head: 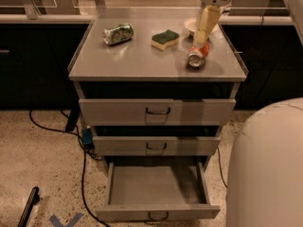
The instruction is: Place sponge into bottom drawer
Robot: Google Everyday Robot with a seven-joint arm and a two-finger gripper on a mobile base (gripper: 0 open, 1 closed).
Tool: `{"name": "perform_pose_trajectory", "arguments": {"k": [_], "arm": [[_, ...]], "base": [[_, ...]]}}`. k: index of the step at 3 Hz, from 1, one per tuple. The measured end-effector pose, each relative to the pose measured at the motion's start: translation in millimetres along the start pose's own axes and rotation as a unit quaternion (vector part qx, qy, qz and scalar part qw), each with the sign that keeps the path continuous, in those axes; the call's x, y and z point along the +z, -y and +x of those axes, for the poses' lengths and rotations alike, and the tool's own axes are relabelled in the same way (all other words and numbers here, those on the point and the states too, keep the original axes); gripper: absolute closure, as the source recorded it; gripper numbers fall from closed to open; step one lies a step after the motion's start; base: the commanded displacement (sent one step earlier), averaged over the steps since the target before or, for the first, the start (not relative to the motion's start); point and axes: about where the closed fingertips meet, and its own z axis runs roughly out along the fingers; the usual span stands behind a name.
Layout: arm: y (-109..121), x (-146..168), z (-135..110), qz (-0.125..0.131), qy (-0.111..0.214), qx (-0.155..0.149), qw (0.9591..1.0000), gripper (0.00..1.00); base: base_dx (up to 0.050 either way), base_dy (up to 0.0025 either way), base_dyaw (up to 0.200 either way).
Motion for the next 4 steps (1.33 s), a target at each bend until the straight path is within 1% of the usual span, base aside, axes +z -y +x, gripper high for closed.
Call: {"name": "perform_pose_trajectory", "arguments": {"k": [1, 2, 3, 4], "arm": [[8.4, 9.3, -4.1, 0.0, 0.002, -0.02, 0.9998, 0.0], [8.4, 9.3, -4.1, 0.0, 0.002, -0.02, 0.9998, 0.0], [8.4, 9.3, -4.1, 0.0, 0.002, -0.02, 0.9998, 0.0], [8.4, 9.3, -4.1, 0.0, 0.002, -0.02, 0.9998, 0.0]], "base": [[0.0, 0.0, 0.0], [0.048, 0.0, 0.0], [0.039, -0.00235, -0.123], [-0.033, -0.00239, 0.147]]}}
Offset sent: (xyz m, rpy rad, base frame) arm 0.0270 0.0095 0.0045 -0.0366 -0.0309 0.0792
